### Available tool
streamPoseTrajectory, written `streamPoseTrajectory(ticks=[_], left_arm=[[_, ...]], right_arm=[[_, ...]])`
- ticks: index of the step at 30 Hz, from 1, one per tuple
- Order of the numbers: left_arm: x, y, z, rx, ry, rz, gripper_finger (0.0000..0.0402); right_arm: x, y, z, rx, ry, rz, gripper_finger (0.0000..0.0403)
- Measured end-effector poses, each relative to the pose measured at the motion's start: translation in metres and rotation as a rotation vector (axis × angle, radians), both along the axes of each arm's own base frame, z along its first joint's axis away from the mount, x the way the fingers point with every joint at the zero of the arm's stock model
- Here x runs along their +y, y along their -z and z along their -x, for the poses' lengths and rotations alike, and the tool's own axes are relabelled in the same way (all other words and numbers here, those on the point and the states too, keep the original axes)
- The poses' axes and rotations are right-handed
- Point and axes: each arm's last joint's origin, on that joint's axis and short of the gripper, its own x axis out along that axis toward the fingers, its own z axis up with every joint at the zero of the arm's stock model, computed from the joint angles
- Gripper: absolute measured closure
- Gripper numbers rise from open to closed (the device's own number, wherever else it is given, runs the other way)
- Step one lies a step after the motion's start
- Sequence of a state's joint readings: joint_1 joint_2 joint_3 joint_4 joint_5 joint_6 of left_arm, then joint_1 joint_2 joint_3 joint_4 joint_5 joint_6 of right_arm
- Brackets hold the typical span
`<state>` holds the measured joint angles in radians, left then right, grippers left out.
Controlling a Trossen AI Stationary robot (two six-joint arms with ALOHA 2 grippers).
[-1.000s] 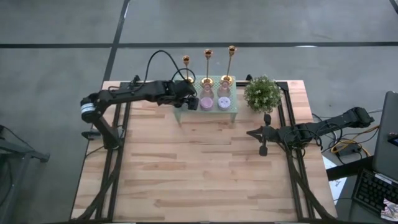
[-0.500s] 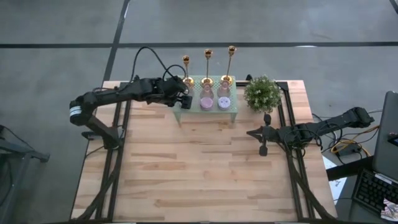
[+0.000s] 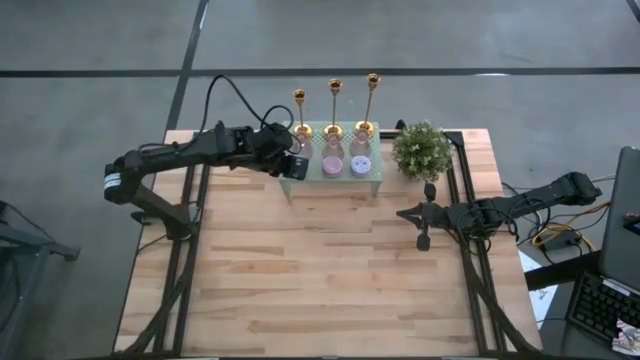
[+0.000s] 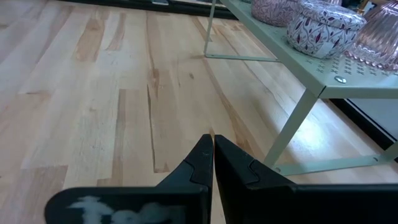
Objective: Pick & Place candle stick holders
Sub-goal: Return to Home Position
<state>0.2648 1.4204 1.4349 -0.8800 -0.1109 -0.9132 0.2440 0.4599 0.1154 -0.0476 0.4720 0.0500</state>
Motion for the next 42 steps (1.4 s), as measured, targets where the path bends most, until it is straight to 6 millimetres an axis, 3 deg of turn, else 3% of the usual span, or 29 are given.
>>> streamPoseTrajectory(ticks=[3,6,11,21,24,28,32,42], left_arm=[[-0.002,0.001,-0.001,0.000,-0.005,-0.001,0.0386],[-0.003,0.005,0.000,0.026,-0.007,-0.027,0.0390],[-0.008,0.000,-0.004,0.030,0.194,-0.186,0.0392],[-0.060,-0.017,0.006,0.040,0.666,-0.492,0.0388],[-0.084,-0.016,0.013,-0.035,0.697,-0.576,0.0388],[-0.112,-0.009,0.037,-0.119,0.643,-0.745,0.0388],[-0.126,0.007,0.070,-0.159,0.632,-0.812,0.0388],[-0.122,0.051,0.121,-0.345,0.668,-0.855,0.0388]], right_arm=[[0.000,0.000,0.000,0.000,0.000,0.000,0.0394],[0.000,0.000,0.000,-0.001,0.000,-0.001,0.0394],[0.000,0.000,0.000,-0.001,0.000,-0.001,0.0394],[0.000,0.000,0.000,0.000,0.000,0.000,0.0394],[0.000,0.000,0.000,0.000,0.000,-0.001,0.0394],[0.000,0.000,0.000,0.000,0.001,-0.001,0.0394],[0.000,0.000,0.000,0.000,0.000,0.000,0.0394],[0.000,0.000,0.000,-0.001,0.000,-0.001,0.0394]])
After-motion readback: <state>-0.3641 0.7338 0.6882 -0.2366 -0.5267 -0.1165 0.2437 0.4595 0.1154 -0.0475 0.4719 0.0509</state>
